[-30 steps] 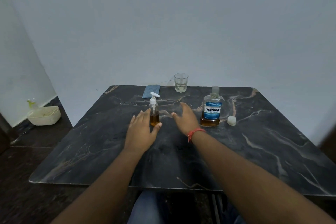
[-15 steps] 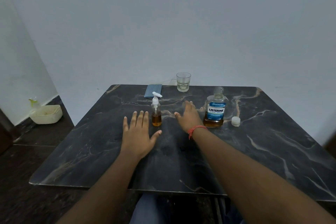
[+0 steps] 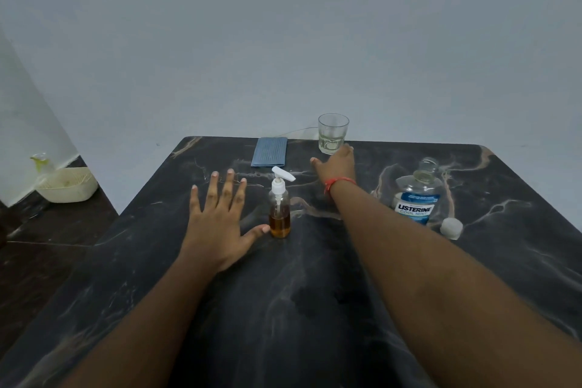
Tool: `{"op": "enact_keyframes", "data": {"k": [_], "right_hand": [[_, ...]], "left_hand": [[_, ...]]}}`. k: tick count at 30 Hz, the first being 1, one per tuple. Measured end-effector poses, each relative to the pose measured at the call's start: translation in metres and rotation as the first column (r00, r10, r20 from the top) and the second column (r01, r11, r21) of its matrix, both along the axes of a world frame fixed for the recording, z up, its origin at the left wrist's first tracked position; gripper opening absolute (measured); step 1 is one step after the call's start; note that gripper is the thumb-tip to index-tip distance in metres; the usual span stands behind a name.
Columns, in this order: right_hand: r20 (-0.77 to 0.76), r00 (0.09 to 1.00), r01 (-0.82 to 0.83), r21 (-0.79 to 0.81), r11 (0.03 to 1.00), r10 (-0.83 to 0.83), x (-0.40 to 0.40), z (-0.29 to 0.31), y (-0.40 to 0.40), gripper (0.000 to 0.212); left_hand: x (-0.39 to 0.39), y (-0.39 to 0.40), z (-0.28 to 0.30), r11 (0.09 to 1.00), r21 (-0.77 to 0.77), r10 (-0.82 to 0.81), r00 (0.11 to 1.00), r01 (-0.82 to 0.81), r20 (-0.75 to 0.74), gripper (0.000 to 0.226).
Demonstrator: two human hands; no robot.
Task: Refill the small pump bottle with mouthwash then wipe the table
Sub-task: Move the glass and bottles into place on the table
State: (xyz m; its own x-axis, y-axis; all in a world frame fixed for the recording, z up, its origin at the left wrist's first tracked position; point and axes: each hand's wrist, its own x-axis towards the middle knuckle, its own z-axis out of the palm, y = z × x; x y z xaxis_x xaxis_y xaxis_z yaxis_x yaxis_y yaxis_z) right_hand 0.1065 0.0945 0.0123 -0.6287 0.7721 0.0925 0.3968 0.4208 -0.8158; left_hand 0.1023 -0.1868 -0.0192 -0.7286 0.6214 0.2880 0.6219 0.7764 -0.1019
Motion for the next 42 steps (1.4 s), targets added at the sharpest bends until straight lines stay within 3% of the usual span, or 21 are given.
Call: {"op": "enact_keyframes", "data": {"k": [8,13,19,28,42], "right_hand": [[-0.155,0.975,0.142,-0.118,0.983,-0.16,-0.068,-0.012,0.036,0.098],[-0.273,0.93,0.215,-0.137,0.967,-0.246,-0.088,-0.017,0.048,0.079],[-0.25,0.94,0.219,-0.073,0.973,-0.23,-0.081,-0.017,0.049,0.069],[-0.269,0.956,0.09,-0.12,0.989,-0.119,-0.013,-0.017,0.007,0.052],[-0.223,0.972,-0.086,-0.074,0.994,0.068,0.135,-0.016,-0.07,0.064]], "left_hand": [[-0.031,-0.004,-0.012,0.999,0.031,-0.013,1.0,0.013,0.027,0.102],[-0.045,0.0,-0.014,1.0,0.026,-0.017,0.999,0.016,0.035,0.103],[-0.045,0.003,-0.015,0.999,0.031,-0.026,0.999,0.024,0.036,0.101],[-0.021,0.002,-0.003,0.999,0.026,0.033,0.999,-0.034,0.041,0.1],[0.055,-0.014,0.011,0.983,0.12,0.109,0.971,-0.137,0.214,0.109]]}}
